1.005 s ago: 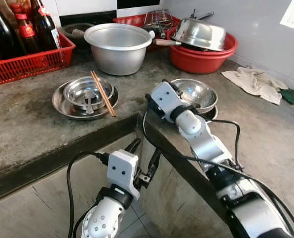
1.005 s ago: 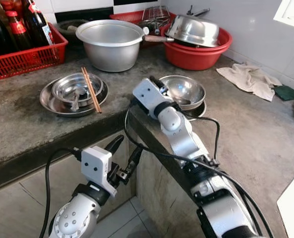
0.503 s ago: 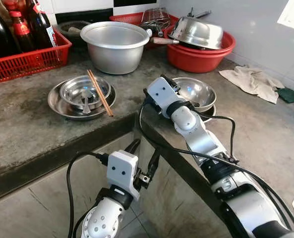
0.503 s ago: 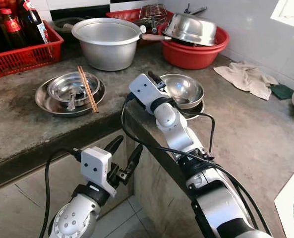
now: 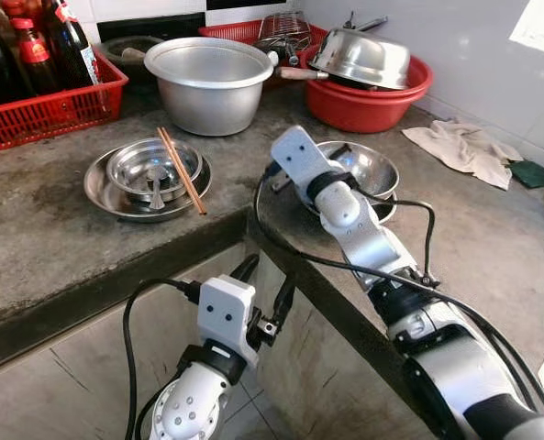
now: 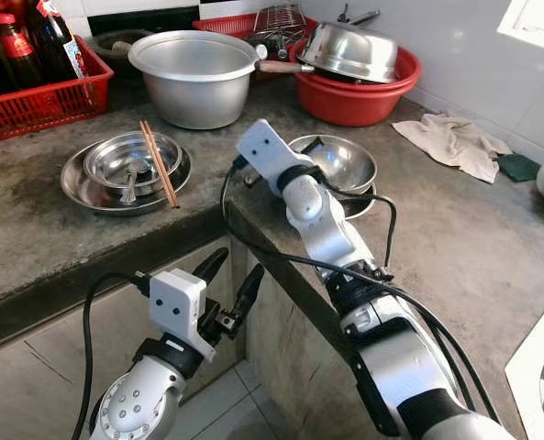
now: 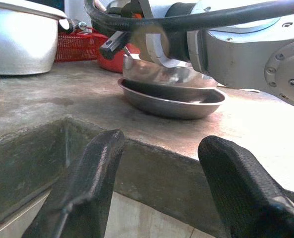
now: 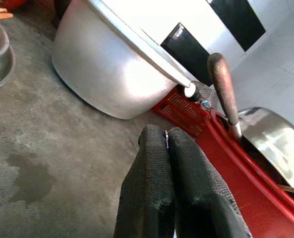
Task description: Kitchen organization
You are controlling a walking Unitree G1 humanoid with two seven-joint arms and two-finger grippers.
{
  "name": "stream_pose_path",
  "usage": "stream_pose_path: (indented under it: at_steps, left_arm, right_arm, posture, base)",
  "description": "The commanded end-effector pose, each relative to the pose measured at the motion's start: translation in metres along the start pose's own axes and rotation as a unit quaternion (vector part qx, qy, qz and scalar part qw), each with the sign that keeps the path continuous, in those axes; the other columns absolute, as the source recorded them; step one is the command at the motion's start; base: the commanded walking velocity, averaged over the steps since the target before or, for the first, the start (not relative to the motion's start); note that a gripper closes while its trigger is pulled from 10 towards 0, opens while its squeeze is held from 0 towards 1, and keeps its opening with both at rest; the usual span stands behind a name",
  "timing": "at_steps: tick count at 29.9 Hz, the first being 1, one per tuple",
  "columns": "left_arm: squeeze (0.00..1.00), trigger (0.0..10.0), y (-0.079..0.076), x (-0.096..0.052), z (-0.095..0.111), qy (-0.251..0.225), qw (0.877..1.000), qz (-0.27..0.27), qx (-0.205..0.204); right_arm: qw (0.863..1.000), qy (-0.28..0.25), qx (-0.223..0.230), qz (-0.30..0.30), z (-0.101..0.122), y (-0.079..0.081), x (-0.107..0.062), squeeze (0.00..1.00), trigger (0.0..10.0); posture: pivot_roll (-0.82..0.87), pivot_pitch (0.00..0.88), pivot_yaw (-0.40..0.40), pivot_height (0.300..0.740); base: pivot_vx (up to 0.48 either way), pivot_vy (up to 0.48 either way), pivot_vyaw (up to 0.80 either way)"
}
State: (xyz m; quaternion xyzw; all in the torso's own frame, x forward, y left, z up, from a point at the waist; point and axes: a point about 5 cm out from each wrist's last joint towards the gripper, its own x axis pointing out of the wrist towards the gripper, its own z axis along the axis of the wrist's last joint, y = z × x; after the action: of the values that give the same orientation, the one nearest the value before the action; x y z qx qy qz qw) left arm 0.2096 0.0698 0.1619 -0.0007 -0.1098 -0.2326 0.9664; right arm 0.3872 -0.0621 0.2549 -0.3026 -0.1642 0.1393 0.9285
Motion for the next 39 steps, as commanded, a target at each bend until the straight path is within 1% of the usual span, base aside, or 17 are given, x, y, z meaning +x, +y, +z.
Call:
stream_pose_path:
  at_steps: [1,5,8,9,12,15,18,22,23,24,25,26,27,30,32,36,39]
  left_arm:
    - [0.00,10.0,-0.002,0.001,0.002,-0.008,1.000,0.000,0.001]
    - [0.00,10.0,-0.001,0.001,0.002,-0.008,1.000,0.002,0.002]
    - [0.00,10.0,0.000,0.002,0.002,-0.009,1.000,0.002,0.004]
    - [0.00,10.0,0.000,0.002,0.002,-0.009,1.000,0.002,0.004]
    - [0.00,10.0,0.000,0.004,0.002,-0.010,1.000,0.001,0.005]
    - [0.00,10.0,0.000,0.004,0.002,-0.011,1.000,0.000,0.005]
    - [0.00,10.0,0.001,0.006,0.002,-0.012,1.000,-0.002,0.005]
    - [0.00,10.0,0.002,0.008,0.001,-0.013,1.000,-0.009,0.008]
    - [0.00,10.0,0.003,0.009,0.001,-0.013,1.000,-0.009,0.009]
    - [0.00,10.0,0.003,0.009,0.001,-0.013,1.000,-0.010,0.009]
    - [0.00,10.0,0.004,0.009,0.001,-0.014,1.000,-0.010,0.009]
    - [0.00,10.0,0.004,0.009,0.001,-0.014,1.000,-0.010,0.009]
    - [0.00,10.0,0.005,0.010,0.001,-0.014,1.000,-0.011,0.010]
    - [0.00,10.0,0.006,0.011,0.000,-0.015,1.000,-0.012,0.010]
    - [0.00,10.0,0.006,0.013,0.001,-0.017,1.000,-0.012,0.008]
    - [0.00,10.0,0.007,0.015,0.001,-0.017,1.000,-0.011,0.008]
    - [0.00,10.0,0.007,0.015,0.001,-0.017,1.000,-0.011,0.005]
  right_arm:
    - [1.000,0.004,0.006,-0.008,-0.003,-0.004,0.000,0.00,0.0]
    - [1.000,-0.006,0.012,-0.022,0.001,-0.009,-0.003,0.00,0.0]
    - [0.996,-0.041,0.022,-0.074,0.013,-0.025,-0.010,0.00,0.0]
    - [0.996,-0.041,0.022,-0.074,0.013,-0.025,-0.010,0.00,0.0]
    - [0.988,-0.082,0.039,-0.127,0.023,-0.044,-0.021,0.00,0.0]
    - [0.985,-0.093,0.042,-0.139,0.026,-0.048,-0.025,0.00,0.0]
    - [0.977,-0.126,0.045,-0.168,0.034,-0.057,-0.036,0.00,0.0]
    - [0.957,-0.188,0.068,-0.209,0.051,-0.070,-0.061,0.00,0.0]
    - [0.952,-0.198,0.056,-0.225,0.054,-0.074,-0.066,0.00,0.0]
    - [0.948,-0.205,0.036,-0.240,0.057,-0.078,-0.071,0.00,0.6]
    - [0.946,-0.207,0.015,-0.248,0.059,-0.081,-0.074,0.00,2.8]
    - [0.946,-0.207,0.015,-0.248,0.059,-0.081,-0.074,0.00,2.8]
    - [0.942,-0.211,-0.009,-0.262,0.062,-0.086,-0.081,0.00,10.0]
    - [0.942,-0.197,-0.030,-0.269,0.058,-0.088,-0.088,0.00,10.0]
    - [0.951,-0.141,-0.034,-0.272,0.036,-0.087,-0.099,0.00,10.0]
    - [0.958,-0.084,-0.013,-0.274,0.013,-0.080,-0.114,0.00,10.0]
    - [0.959,-0.063,-0.004,-0.277,0.006,-0.075,-0.121,0.00,10.0]
  posture:
    - [0.19,0.115,-0.123,0.740]
    - [0.20,0.110,-0.124,0.740]
    - [0.20,0.101,-0.120,0.740]
    - [0.20,0.101,-0.120,0.740]
    - [0.19,0.091,-0.109,0.740]
    - [0.19,0.090,-0.107,0.740]
    - [0.19,0.081,-0.097,0.740]
    - [0.18,0.062,-0.081,0.740]
    - [0.18,0.054,-0.077,0.740]
    - [0.18,0.053,-0.076,0.740]
    - [0.18,0.050,-0.073,0.740]
    - [0.18,0.050,-0.073,0.740]
    - [0.18,0.045,-0.069,0.740]
    - [0.17,0.041,-0.067,0.740]
    - [0.17,0.042,-0.066,0.740]
    - [0.16,0.044,-0.064,0.740]
    - [0.16,0.049,-0.058,0.740]
  base:
    - [0.000,0.000,0.00]
    - [0.000,0.000,0.00]
    - [0.000,0.000,0.00]
    - [0.000,0.000,0.00]
    - [0.000,0.000,0.00]
    - [0.000,0.000,0.00]
    - [0.000,0.000,0.00]
    - [0.000,0.000,0.00]
    - [0.000,0.000,0.00]
    - [0.000,0.000,0.00]
    - [0.000,0.000,0.00]
    - [0.000,0.000,0.00]
    - [0.000,0.000,0.00]
    - [0.000,0.000,0.00]
    - [0.000,0.000,0.00]
    - [0.000,0.078,-0.59]
    - [0.000,0.390,-0.77]
